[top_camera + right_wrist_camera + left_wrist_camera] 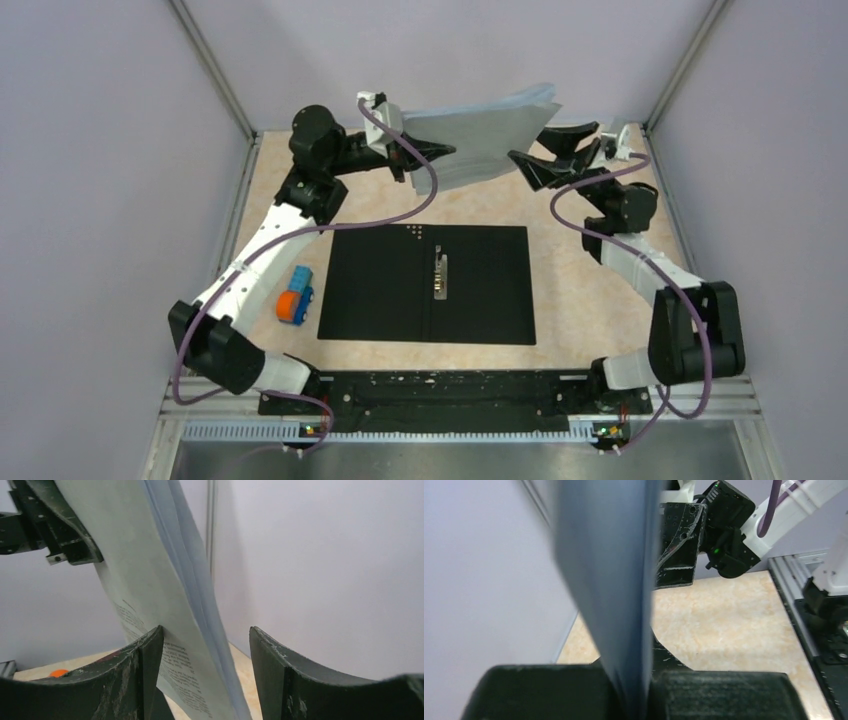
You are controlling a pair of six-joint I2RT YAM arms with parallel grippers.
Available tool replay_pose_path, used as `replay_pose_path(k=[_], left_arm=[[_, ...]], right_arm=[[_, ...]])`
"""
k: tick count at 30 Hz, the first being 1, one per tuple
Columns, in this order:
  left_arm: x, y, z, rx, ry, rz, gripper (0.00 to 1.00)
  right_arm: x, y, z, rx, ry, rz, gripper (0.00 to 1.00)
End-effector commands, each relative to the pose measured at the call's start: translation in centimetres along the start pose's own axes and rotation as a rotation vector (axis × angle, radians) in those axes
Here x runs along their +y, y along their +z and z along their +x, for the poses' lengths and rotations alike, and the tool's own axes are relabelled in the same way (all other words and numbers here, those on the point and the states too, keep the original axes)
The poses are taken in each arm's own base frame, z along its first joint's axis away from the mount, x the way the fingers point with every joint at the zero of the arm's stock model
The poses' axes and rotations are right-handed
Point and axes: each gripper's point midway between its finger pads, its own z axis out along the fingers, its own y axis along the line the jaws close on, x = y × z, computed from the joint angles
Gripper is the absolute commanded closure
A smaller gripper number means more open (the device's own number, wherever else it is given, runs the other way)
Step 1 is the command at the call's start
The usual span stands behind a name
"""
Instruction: Put the files into the folder
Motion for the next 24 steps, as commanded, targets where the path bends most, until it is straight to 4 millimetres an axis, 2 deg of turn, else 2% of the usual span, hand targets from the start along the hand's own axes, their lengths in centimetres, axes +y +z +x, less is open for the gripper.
replay_pose_path(k=[1,6,10,13,20,24], left_arm=[[-2.9,-1.0,-1.1,0.055,-0.120,0.082,1.00],[-4.2,-1.4,-3.7,0.046,-0.172,0.105,1.00],[-4.5,-1.5,-4.7,0.036,-0.219,0.097,1.00],[-4.3,-1.5,-5.0,0.032,-0.259,0.072,1.00],[-4.1,-1.1,-4.7,0.032,-0.371,0.061,1.00],[-3.9,-1.0,-3.9,0.049,-0.424,0.055,1.00]], right_arm=[[4.3,-0.1,-2.4,0.009,0.019,-0.103,0.37],[7.4,0.1,-4.4,0.025,0.008,-0.149,0.36],[9.1,0.1,-4.3,0.064,0.040,-0.181,0.38],[9.9,0.1,-3.7,0.091,0.087,-0.185,0.44],[9.4,-0.1,-2.2,0.146,0.177,-0.128,0.59],[9.2,0.1,-2.0,0.159,0.216,-0.103,0.67]])
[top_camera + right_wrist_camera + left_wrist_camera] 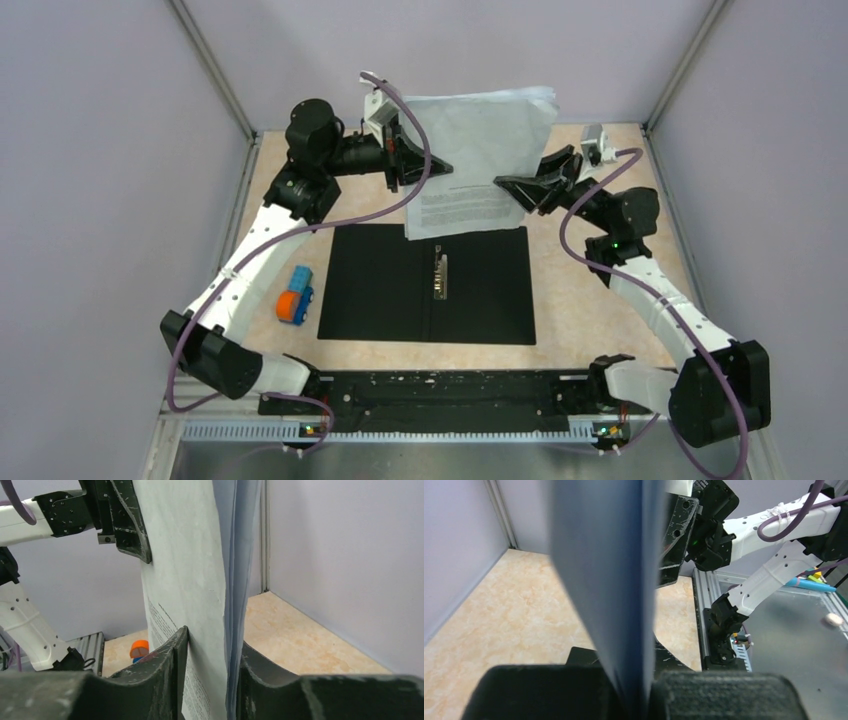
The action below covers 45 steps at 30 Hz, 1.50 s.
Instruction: Put the files into the folder
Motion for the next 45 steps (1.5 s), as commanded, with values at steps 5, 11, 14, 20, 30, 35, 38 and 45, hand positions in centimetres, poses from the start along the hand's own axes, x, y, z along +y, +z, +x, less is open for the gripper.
replay_pose_path(k=[5,11,14,20,30,35,38,45], left_arm=[[1.3,0.4,-0.4,-0.018,-0.087,-0.070,1.00],[6.1,0.8,3.2,-0.010,-0.345,-0.295,1.00],[7.6,1.9,7.8,0.057,-0.479,-0.354,1.00],[9.9,4.3,17.9,0.212,-0.700,-0.505,1.00],[9.1,6.8,29.9,0.422,-0.856,-0.583,0.96],[9.5,6.3,32.0,0.481,-0.855,-0.587,0.77],[9.9,5.8,33.5,0.512,-0.864,-0.612,0.73],[10.1,4.8,35.1,0.539,-0.889,-0.658,0.80]], right_arm=[[0.7,0.8,-0.2,0.035,0.111,0.018,0.83],[-1.9,-0.3,4.1,0.217,0.348,0.233,1.00],[-2.6,-2.2,6.9,0.330,0.428,0.355,1.00],[-4.5,-8.1,14.1,0.547,0.543,0.665,1.00],[-4.9,-12.6,22.0,0.750,0.655,0.787,1.00],[-5.1,-13.4,24.0,0.800,0.673,0.797,1.00],[-5.1,-13.6,25.9,0.796,0.701,0.777,1.00],[-5.0,-13.8,28.7,0.808,0.770,0.751,1.00]])
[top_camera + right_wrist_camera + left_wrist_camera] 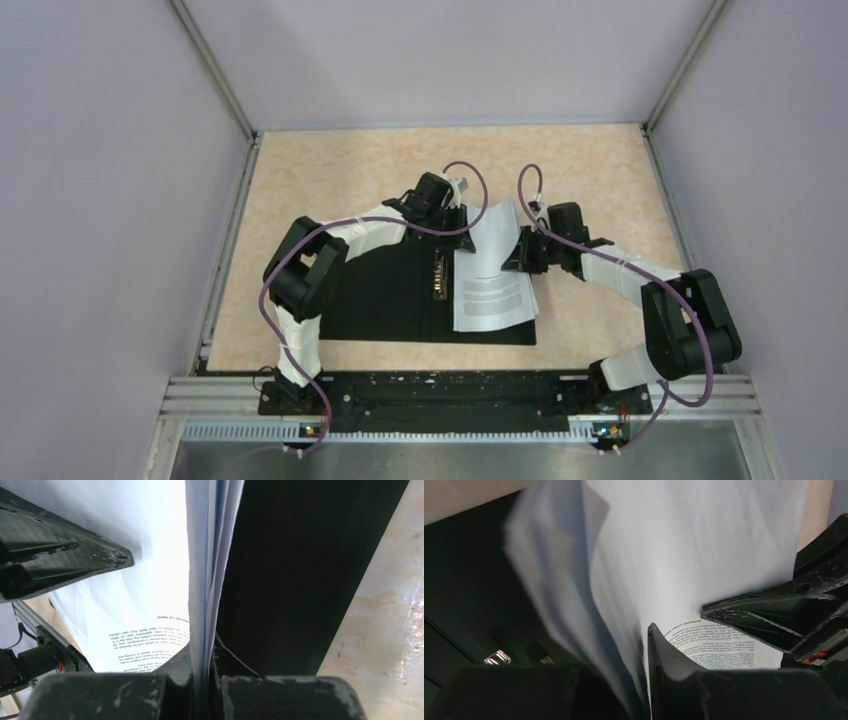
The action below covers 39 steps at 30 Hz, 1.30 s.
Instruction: Put the files into the folder
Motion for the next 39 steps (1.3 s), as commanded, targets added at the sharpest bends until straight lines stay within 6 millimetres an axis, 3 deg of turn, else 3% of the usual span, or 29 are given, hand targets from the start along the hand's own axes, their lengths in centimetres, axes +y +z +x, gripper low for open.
replay_pose_path(k=[1,5,10,17,22,25,30,35,39], left_arm=[[0.4,-0.2,-0.8,-0.029,0.018,-0.013,0.79],[0.2,-0.3,-0.9,-0.029,0.037,-0.002,0.77],[-1.0,-1.9,-3.0,-0.080,0.142,0.064,0.80],[-4.2,-8.1,-10.6,-0.385,0.548,0.170,0.93],[-5.7,-12.7,-15.9,-0.623,0.728,0.290,1.00],[-5.5,-13.7,-18.0,-0.671,0.792,0.321,1.00],[-5.0,-13.8,-20.2,-0.734,0.910,0.325,1.00],[-3.0,-12.2,-21.8,-0.712,0.929,0.336,1.00],[-1.4,-10.6,-22.1,-0.703,0.951,0.313,1.00]], right_arm=[[0.9,0.6,-1.3,-0.051,-0.027,-0.054,1.00],[1.3,0.5,-1.4,-0.052,-0.038,-0.069,1.00],[5.1,-1.4,-4.4,-0.193,-0.180,-0.222,1.00],[11.3,-6.1,-11.4,-0.576,-0.459,-0.410,1.00],[12.9,-5.3,-15.9,-0.674,-0.557,-0.458,0.94],[13.1,-3.8,-18.4,-0.673,-0.570,-0.505,0.87],[12.7,-2.2,-21.8,-0.715,-0.596,-0.519,0.63],[10.5,-0.3,-24.5,-0.719,-0.603,-0.505,0.56],[8.3,0.7,-25.1,-0.727,-0.583,-0.511,0.52]])
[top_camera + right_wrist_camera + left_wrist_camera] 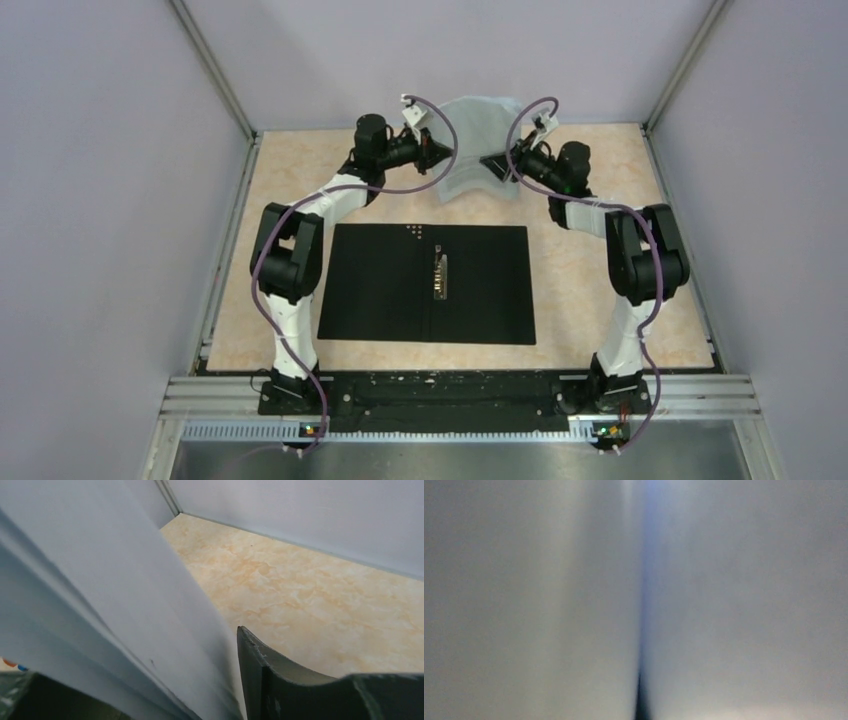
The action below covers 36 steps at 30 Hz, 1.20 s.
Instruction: Put the files into the folder
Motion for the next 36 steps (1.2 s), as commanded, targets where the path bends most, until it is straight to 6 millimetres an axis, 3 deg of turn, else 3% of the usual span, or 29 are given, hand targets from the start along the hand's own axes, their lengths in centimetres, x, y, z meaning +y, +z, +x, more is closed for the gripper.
replay_pose_path(k=[1,6,13,18,28,36], left_arm=[[0.8,0.6,-1.0,-0.048,0.121,0.039,1.00],[1.1,0.9,-0.1,-0.034,0.124,0.043,0.94],[0.6,1.4,0.5,-0.018,0.131,0.050,0.68],[0.2,1.4,0.6,-0.009,0.130,0.042,0.56],[-0.3,0.8,0.2,-0.043,0.089,0.021,0.50],[-0.7,0.6,-0.3,-0.069,0.048,0.026,0.50]], right_arm=[[-1.2,0.1,-1.6,-0.069,-0.062,-0.055,0.51],[-2.0,-0.5,-0.2,-0.066,-0.048,-0.057,0.47],[-2.0,-1.0,0.6,-0.063,-0.047,-0.054,0.46],[-1.9,-1.2,1.0,-0.059,-0.038,-0.061,0.46],[-1.4,-1.7,2.1,-0.091,0.009,-0.086,0.45],[-1.0,-0.4,2.1,-0.097,0.008,-0.105,0.45]])
